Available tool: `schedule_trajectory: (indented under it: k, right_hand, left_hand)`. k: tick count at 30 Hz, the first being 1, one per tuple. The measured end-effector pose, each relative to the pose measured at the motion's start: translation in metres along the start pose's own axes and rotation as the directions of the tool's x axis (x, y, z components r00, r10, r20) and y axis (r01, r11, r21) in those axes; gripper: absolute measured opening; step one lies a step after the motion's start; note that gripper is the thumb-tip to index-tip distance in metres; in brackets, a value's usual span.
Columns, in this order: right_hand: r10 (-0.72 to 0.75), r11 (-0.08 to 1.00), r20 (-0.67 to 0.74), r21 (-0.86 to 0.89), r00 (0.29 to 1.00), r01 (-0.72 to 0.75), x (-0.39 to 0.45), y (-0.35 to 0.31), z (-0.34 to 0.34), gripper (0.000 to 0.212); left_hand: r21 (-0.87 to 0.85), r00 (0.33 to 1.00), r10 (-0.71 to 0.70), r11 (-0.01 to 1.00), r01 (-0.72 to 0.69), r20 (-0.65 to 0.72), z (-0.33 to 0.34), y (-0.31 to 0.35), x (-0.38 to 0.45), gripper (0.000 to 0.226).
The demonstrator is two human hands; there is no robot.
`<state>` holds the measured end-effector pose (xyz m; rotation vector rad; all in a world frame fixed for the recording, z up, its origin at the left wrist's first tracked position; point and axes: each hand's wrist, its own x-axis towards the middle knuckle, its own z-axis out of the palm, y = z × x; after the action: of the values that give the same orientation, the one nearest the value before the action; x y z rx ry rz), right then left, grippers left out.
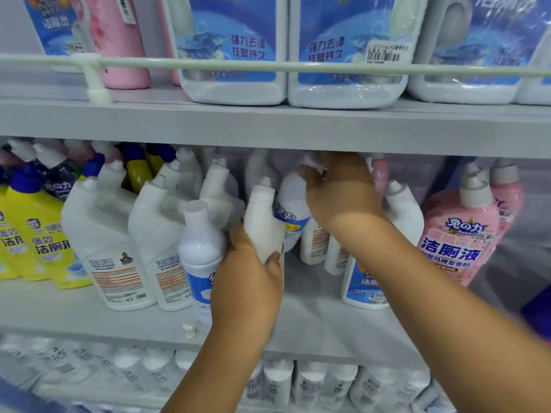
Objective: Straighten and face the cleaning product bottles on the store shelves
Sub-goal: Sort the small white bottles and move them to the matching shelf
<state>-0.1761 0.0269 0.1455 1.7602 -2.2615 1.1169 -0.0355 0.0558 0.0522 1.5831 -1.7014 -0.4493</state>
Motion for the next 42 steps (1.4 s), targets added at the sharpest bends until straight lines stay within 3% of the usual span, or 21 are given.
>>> schedule_trajectory:
  k: [3, 7, 10, 13, 16, 18, 20, 24, 26, 28, 31, 34, 42]
  right_hand:
    - [-0.098, 0.980, -0.124, 0.158, 0.987, 0.117, -0.023, 0.020, -0.010, 0.025]
    - [-0.151, 0.957, -0.230, 0.209, 0.961, 0.201, -0.056, 0.036, -0.011, 0.030]
    - [-0.133, 0.952, -0.157, 0.253, 0.979, 0.170, -0.070, 0.046, -0.014, 0.025]
    - [-0.121, 0.948, -0.055, 0.291, 0.991, 0.132, -0.080, 0.057, -0.014, 0.029]
    - [-0.142, 0.937, -0.089, 0.309, 0.986, 0.163, -0.084, 0.064, -0.011, 0.031]
    - [-0.086, 0.897, -0.103, 0.424, 0.991, 0.122, -0.088, 0.070, -0.007, 0.036]
    - [-0.061, 0.856, -0.044, 0.511, 0.997, 0.075, -0.098, 0.075, 0.000, 0.052]
    - [-0.128, 0.884, -0.008, 0.452, 0.992, 0.118, -0.120, 0.085, 0.022, 0.081]
    - [-0.085, 0.915, -0.007, 0.395, 0.996, 0.081, -0.118, 0.088, 0.030, 0.081]
    - [-0.021, 0.884, 0.063, 0.467, 0.998, -0.011, -0.115, 0.088, 0.036, 0.079]
    - [0.049, 0.833, 0.174, 0.537, 0.984, -0.137, -0.123, 0.090, 0.050, 0.076]
    - [0.108, 0.804, 0.212, 0.556, 0.971, -0.211, -0.136, 0.094, 0.061, 0.068]
    - [0.182, 0.743, 0.145, 0.628, 0.973, -0.232, -0.149, 0.104, 0.058, 0.085]
  left_hand:
    - [-0.007, 1.000, -0.005, 1.000, 0.005, -0.011, 0.010, -0.002, 0.005, 0.055]
    - [-0.046, 1.000, -0.012, 0.999, 0.012, -0.008, 0.026, 0.007, 0.022, 0.050]
    - [-0.025, 0.996, -0.043, 0.999, 0.045, 0.080, 0.044, 0.015, 0.047, 0.048]
    - [-0.127, 0.998, 0.009, 0.992, -0.001, 0.066, 0.067, 0.010, 0.067, 0.054]
    - [-0.181, 0.995, 0.018, 0.983, 0.000, 0.096, 0.084, 0.002, 0.076, 0.056]
    - [-0.201, 0.981, 0.030, 0.979, 0.009, 0.190, 0.089, -0.004, 0.077, 0.044]
    - [-0.248, 0.976, 0.090, 0.968, -0.039, 0.197, 0.081, -0.013, 0.064, 0.031]
    - [-0.435, 0.977, 0.199, 0.875, -0.212, -0.077, 0.018, -0.031, -0.014, 0.017]
    - [-0.472, 0.936, 0.134, 0.834, -0.284, -0.325, -0.011, -0.045, -0.039, 0.016]
    - [-0.463, 0.913, 0.003, 0.861, -0.210, -0.408, -0.022, -0.067, -0.035, 0.023]
    - [-0.439, 0.971, -0.115, 0.898, 0.011, -0.210, -0.020, -0.088, -0.017, 0.051]
    - [-0.310, 0.987, -0.115, 0.948, 0.077, -0.108, -0.013, -0.090, -0.009, 0.056]
    - [-0.449, 0.998, 0.067, 0.892, -0.053, 0.015, 0.027, -0.059, -0.011, 0.059]
